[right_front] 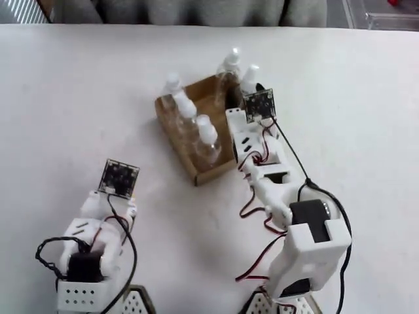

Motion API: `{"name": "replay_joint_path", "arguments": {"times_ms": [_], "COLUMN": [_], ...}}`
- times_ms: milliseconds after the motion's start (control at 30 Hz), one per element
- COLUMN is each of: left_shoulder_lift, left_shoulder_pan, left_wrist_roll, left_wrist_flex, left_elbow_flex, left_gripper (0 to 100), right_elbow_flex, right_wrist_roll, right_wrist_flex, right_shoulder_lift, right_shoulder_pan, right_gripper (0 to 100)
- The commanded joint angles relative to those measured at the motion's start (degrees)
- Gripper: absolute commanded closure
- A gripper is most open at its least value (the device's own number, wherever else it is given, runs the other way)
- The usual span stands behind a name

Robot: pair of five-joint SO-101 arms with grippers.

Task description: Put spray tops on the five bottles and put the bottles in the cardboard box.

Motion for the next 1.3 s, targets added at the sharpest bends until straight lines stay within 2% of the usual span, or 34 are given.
{"name": "replay_joint_path", "arguments": {"times_ms": [0, 1267], "left_shoulder_lift": [-0.75, -0.75], "left_shoulder_pan": [-0.4, -0.48], "left_wrist_roll": [-0.53, -0.62], "left_wrist_flex": [-1.76, -1.76], "left_elbow_flex": [-0.09, -0.09], "left_gripper": [98, 98], "right_elbow_flex": [0.88, 1.67], "right_wrist_roll": [0.18, -0.35], "right_wrist_flex": [-0.4, -0.84], "right_shoulder_lift": [-0.22, -0.75], "right_shoulder_pan": [-0.13, -0.04], "right_gripper": [84.4, 84.3]}}
